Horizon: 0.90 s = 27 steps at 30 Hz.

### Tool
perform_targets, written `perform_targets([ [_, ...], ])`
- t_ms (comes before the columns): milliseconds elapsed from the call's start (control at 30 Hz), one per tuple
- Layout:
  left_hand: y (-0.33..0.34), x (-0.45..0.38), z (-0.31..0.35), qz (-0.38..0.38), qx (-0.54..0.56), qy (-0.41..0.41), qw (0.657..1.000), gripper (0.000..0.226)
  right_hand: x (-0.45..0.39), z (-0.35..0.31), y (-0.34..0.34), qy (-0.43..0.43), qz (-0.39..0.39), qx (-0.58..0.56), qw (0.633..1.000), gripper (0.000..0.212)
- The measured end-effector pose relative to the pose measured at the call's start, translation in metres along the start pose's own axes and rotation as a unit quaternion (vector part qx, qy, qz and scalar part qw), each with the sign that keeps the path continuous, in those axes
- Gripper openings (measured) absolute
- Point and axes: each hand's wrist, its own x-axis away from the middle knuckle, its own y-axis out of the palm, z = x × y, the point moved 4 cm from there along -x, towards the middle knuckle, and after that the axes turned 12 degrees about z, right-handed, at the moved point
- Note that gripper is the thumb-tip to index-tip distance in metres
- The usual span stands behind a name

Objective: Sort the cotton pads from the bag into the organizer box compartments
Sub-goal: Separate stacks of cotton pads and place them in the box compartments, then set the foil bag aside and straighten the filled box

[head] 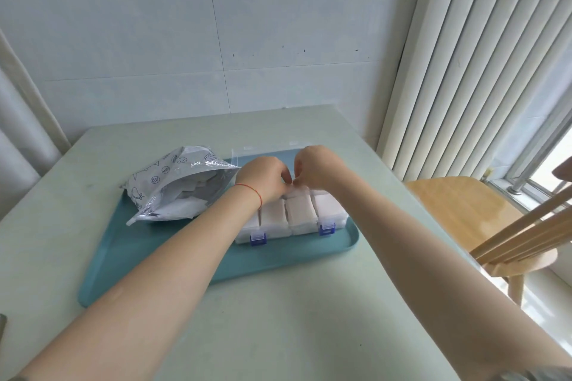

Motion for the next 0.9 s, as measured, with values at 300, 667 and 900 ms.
perform_targets([
  [300, 0.000, -0.008, 0.005, -0.032, -0.038, 0.011, 0.999, 0.015, -0.002, 0.005, 0.000, -0.043, -0.076, 0.089, 0.992, 0.028],
  [667, -0.052, 0.027, -0.035, 0.189, 0.116, -0.010, 0.975, 0.022, -0.004, -0.037, -0.017, -0.029, 0.064, -0.040, 0.997, 0.021],
  [900, -0.086, 0.107, -0.149, 0.255, 0.028, -0.222, 0.940, 0.055, 0.002, -0.109, 0.020, -0.023, 0.011, -0.073, 0.997, 0.037],
])
